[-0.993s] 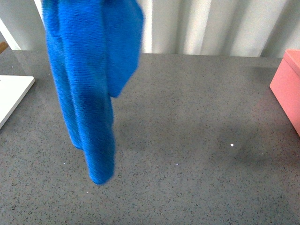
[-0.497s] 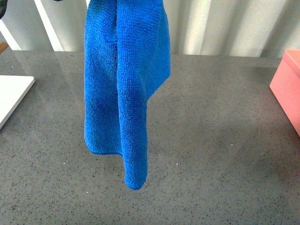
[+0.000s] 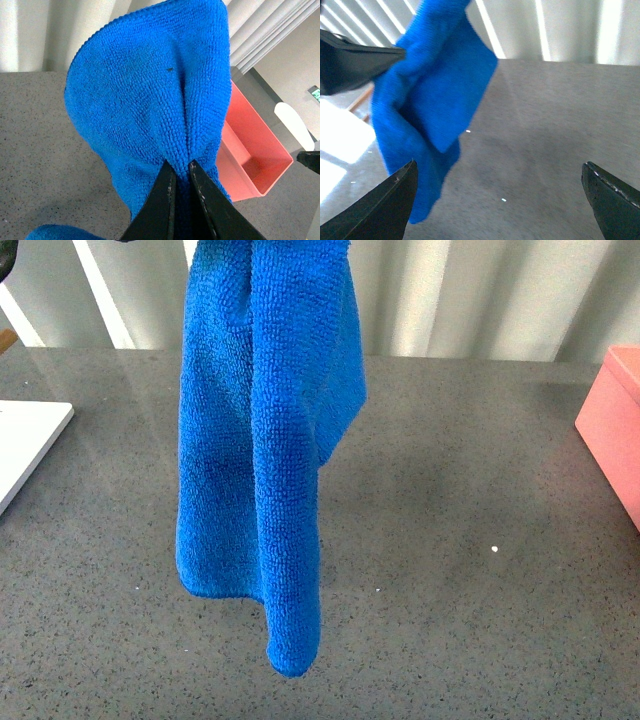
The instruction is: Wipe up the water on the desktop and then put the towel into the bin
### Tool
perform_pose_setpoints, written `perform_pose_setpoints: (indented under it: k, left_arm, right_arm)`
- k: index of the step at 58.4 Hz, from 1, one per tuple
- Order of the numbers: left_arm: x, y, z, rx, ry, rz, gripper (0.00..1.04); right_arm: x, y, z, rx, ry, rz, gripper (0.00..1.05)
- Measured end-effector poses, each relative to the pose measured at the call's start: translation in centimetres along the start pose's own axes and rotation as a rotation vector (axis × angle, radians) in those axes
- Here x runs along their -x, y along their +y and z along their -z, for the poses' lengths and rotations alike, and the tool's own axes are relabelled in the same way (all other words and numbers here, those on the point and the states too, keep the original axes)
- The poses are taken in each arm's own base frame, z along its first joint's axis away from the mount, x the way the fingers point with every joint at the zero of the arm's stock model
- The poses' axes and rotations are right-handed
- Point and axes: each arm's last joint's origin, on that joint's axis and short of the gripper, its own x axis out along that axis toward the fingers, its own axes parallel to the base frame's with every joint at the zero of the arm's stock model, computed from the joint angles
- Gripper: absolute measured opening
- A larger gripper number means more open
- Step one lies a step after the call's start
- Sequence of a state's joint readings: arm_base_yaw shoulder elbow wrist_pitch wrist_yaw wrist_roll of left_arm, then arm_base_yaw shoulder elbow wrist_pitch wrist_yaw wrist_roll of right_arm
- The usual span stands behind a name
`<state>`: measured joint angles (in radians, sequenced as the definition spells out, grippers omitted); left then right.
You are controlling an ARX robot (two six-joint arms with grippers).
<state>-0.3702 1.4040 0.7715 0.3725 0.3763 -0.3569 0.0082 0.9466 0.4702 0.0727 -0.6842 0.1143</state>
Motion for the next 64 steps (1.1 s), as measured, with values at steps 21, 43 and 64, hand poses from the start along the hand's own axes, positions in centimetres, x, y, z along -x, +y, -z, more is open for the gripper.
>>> perform_pose_setpoints:
  k: [21,43,64]
  left_arm:
    - [0.0,0.0,0.0,0.0,0.0,-0.001,0.04]
    - [0.0,0.0,0.0,0.0,0.0,0.0,0.04]
    - [0.0,0.0,0.0,0.0,0.0,0.0,0.04]
  right_arm:
    - [-7.4,0.4,-0.2,-0.178,0.105,-0.276,0.98]
    - [-10.7,0.5,-0.8,-0.165,0.277,-0.303,0.98]
    - [-14.3,1.2,-1.1,-0.03,0.325,-0.473,0.98]
